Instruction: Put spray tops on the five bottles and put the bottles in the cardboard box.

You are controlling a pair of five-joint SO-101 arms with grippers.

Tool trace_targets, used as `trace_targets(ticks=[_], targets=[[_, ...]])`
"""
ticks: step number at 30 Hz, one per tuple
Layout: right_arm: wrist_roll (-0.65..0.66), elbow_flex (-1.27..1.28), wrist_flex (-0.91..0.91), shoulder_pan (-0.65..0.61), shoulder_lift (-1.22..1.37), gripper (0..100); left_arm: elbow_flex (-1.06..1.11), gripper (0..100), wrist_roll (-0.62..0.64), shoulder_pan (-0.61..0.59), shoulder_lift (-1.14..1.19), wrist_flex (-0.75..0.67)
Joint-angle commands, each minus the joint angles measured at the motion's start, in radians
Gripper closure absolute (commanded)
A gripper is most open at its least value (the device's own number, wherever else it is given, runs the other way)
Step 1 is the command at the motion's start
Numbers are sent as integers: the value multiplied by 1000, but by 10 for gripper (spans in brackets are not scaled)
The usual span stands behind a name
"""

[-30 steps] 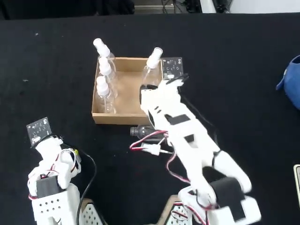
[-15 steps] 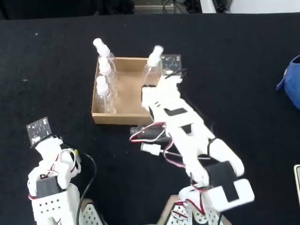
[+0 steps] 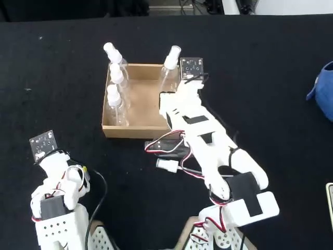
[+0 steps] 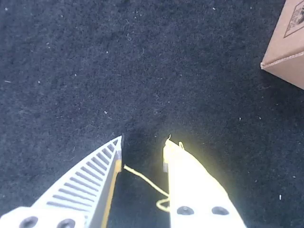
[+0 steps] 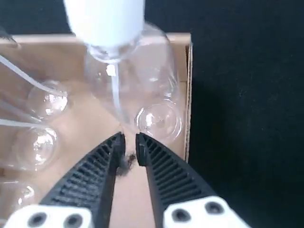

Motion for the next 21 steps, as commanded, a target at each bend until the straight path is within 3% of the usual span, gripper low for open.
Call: trace_targets(ticks=[1, 21], targets=[[2, -59, -2, 18, 1, 988, 22, 970, -9, 7, -17, 17], [2, -35, -118, 15, 27, 988, 22, 970, -9, 7, -17, 17]])
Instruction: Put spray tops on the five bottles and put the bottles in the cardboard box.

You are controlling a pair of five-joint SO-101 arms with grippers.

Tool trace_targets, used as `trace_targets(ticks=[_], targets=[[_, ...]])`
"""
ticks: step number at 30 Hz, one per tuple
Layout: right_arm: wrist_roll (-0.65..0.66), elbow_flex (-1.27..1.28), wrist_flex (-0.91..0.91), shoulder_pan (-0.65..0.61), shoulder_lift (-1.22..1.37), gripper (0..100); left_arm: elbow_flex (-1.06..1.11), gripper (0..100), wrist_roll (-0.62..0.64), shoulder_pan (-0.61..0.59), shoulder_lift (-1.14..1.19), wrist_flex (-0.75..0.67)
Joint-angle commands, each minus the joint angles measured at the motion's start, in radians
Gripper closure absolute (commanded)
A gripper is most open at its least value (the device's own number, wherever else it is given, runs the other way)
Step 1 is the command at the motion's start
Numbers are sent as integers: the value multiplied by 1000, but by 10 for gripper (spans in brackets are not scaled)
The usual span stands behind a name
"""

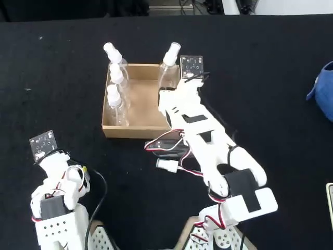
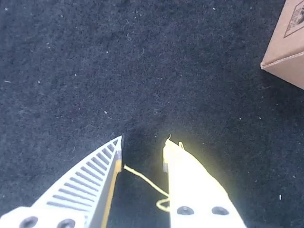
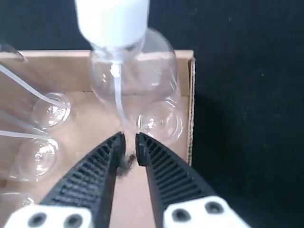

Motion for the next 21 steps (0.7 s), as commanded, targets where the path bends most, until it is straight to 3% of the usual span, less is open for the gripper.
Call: trace_targets(ticks=[1, 9, 15, 21], targets=[[2, -30, -41, 15, -8, 988, 22, 970, -9, 7, -17, 17], [2, -22, -32, 21, -38, 988, 22, 970, -9, 7, -17, 17], [5, 96, -25, 21, -263, 986, 22, 970, -9, 7, -17, 17], [259, 199, 94, 77, -550, 986, 22, 970, -9, 7, -17, 17]])
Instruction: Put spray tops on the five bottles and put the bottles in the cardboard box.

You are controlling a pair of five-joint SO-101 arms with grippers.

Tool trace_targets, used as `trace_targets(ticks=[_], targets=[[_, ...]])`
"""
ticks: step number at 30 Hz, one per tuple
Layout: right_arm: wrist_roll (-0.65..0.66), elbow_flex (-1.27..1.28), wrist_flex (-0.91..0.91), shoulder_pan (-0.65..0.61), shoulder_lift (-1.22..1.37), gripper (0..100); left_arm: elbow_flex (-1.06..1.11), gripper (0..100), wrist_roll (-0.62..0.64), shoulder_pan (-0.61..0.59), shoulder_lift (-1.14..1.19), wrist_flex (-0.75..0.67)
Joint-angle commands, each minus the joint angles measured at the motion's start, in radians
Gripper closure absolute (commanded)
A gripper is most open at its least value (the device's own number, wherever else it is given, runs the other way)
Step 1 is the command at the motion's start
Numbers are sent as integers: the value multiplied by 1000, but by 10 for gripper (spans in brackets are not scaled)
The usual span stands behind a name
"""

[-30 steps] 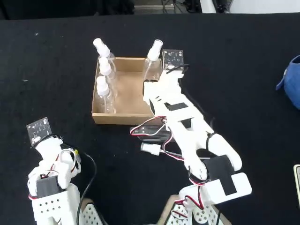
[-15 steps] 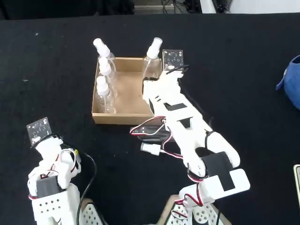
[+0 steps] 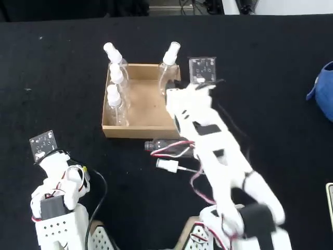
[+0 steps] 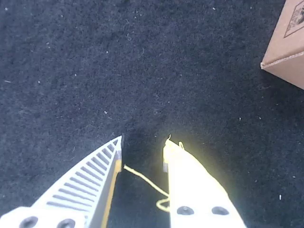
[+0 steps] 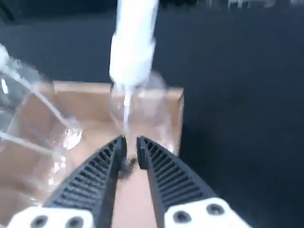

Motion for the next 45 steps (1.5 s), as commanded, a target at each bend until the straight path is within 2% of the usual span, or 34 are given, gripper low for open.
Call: trace_targets(ticks=[1, 7, 11, 13, 17, 21, 25, 29, 31, 36, 40, 45], targets=[[158, 1, 160, 34, -213, 986, 22, 970, -9, 7, -17, 17], [341, -133, 779, 41, -438, 981, 22, 970, -9, 7, -17, 17], [519, -262, 1168, 43, -467, 859, 22, 970, -9, 7, -17, 17], [640, -298, 1313, 43, -460, 807, 22, 970, -9, 7, -17, 17], [924, -292, 1510, 46, -453, 793, 22, 970, -9, 7, -17, 17], [1071, -223, 1525, 46, -456, 793, 22, 970, -8, 13, -17, 17], [1091, -148, 1422, 41, -455, 783, 22, 970, -9, 7, -17, 17], [1146, -79, 1372, 40, -455, 637, 22, 970, -9, 8, -17, 17], [1172, -62, 1370, 25, -455, 597, 22, 970, -9, 8, -17, 17], [1217, -21, 1349, -44, -453, 656, 22, 970, -9, 10, -17, 17], [1183, 8, 1241, -54, -452, 657, 22, 970, -9, 10, -17, 17], [1178, -1, 1206, -55, -366, 657, 22, 970, -9, 10, -17, 17]])
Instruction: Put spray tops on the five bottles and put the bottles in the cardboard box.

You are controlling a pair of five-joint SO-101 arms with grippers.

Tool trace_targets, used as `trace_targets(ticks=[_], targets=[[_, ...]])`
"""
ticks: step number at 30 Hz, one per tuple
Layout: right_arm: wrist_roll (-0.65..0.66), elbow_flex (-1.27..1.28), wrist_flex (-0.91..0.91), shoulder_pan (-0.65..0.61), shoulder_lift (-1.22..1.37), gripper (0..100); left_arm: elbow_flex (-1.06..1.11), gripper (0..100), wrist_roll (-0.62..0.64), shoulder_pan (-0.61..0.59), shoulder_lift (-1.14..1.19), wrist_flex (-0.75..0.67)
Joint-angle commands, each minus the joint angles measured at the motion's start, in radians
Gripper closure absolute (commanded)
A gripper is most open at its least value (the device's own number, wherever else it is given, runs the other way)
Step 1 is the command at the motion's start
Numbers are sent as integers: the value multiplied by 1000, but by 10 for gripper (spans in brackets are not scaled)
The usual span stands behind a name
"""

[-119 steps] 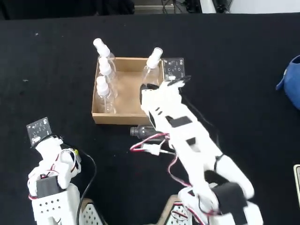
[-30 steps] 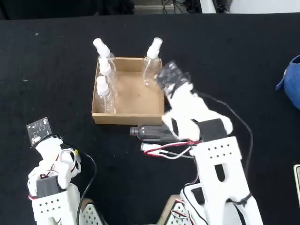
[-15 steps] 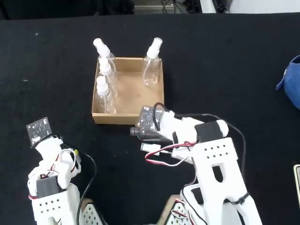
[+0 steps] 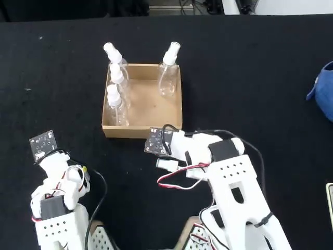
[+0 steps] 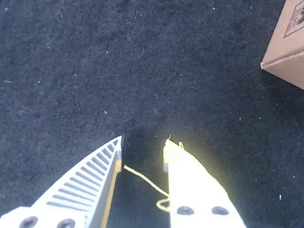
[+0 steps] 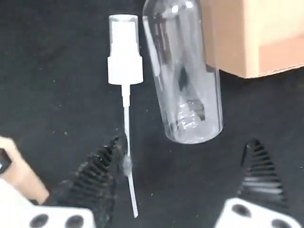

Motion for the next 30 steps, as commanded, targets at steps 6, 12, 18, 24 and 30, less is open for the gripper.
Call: trace_targets(ticks=[6, 12, 18, 24, 30], targets=[[-15, -91, -103, -15, 257, 658, 22, 970, -9, 10, -17, 17], [-14, -148, -110, -20, 344, 658, 22, 970, -9, 10, -17, 17], [-17, -124, -192, -15, 355, 659, 22, 970, -9, 12, -17, 17], [-17, -4, -339, -14, 348, 659, 22, 970, -9, 12, -17, 17], [-20, 33, -351, -17, 348, 683, 22, 970, -9, 12, -17, 17]])
